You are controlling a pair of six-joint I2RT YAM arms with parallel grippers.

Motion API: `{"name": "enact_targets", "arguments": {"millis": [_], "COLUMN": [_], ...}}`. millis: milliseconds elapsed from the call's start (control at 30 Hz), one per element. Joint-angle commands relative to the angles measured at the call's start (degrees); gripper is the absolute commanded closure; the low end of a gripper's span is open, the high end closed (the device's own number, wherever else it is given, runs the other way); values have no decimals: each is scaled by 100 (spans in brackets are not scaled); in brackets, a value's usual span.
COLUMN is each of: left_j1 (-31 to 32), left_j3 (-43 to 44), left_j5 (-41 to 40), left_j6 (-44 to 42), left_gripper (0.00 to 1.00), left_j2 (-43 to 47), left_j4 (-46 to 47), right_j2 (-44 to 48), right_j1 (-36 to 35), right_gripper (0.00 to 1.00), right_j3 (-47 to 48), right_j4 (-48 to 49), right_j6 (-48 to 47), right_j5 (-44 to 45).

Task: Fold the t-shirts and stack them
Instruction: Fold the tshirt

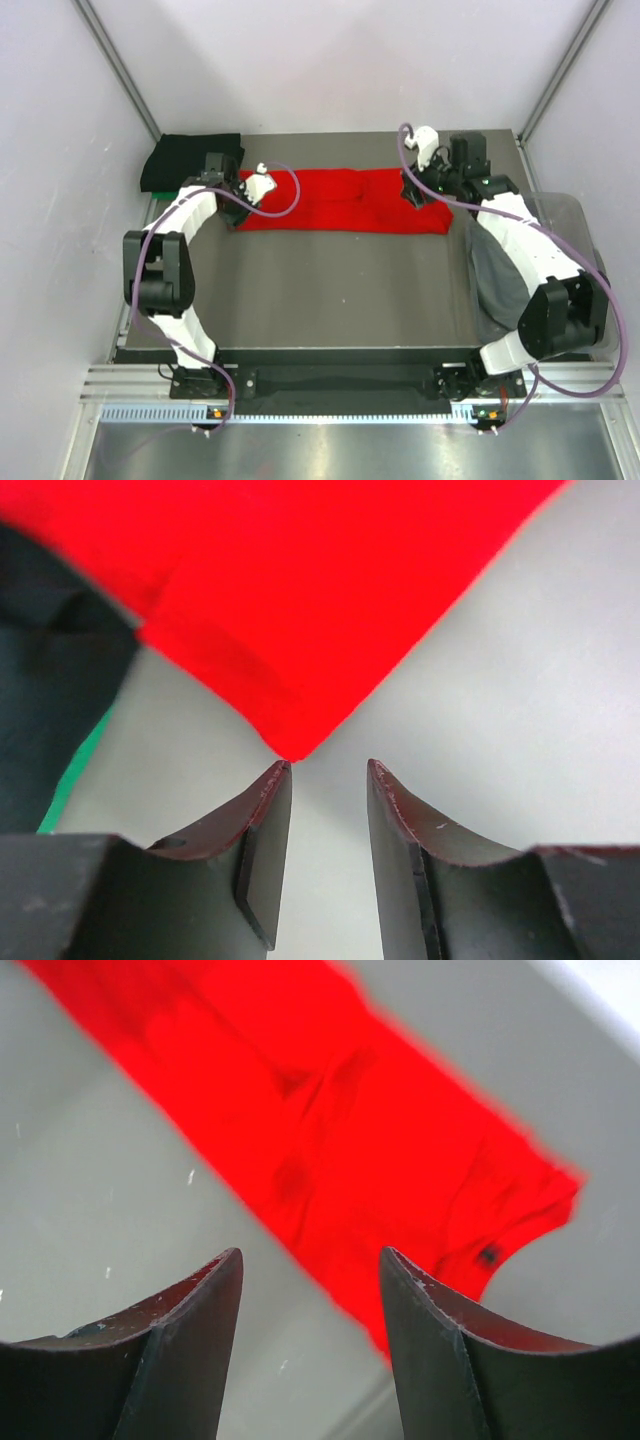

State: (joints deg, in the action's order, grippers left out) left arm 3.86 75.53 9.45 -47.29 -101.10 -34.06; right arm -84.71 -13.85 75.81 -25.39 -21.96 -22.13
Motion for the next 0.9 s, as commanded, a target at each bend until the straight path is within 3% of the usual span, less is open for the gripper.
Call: {"name": "enact_targets", "arguments": {"millis": [0, 433, 533, 567, 667, 867], "left_j1": [19, 10, 18, 19, 18, 176], "left_j3": [313, 884, 885, 885, 850, 437], "left_j5": [93, -137, -250, -329, -444, -444], "left_j6": [-1019, -1055, -1054, -1054, -1063, -1072], "left_gripper": [58, 57, 65, 79, 100, 100], "left_j2": [-313, -1508, -1614, -1623, -1597, -904], "left_j4": [-601, -592, -575, -566, -557, -979], "right_j2": [428, 499, 464, 464, 438, 306], "right_j1": [-39, 14, 22, 31, 31, 92], "right_gripper": [42, 40, 40, 40, 40, 38], "right_j3": [-512, -629, -690, -708, -761, -682], "right_j4": [-99, -10, 60, 69, 122, 253], "right_j6": [-142, -134, -142, -151, -160, -72], "right_j5": [-10, -107, -99, -99, -37, 551]}}
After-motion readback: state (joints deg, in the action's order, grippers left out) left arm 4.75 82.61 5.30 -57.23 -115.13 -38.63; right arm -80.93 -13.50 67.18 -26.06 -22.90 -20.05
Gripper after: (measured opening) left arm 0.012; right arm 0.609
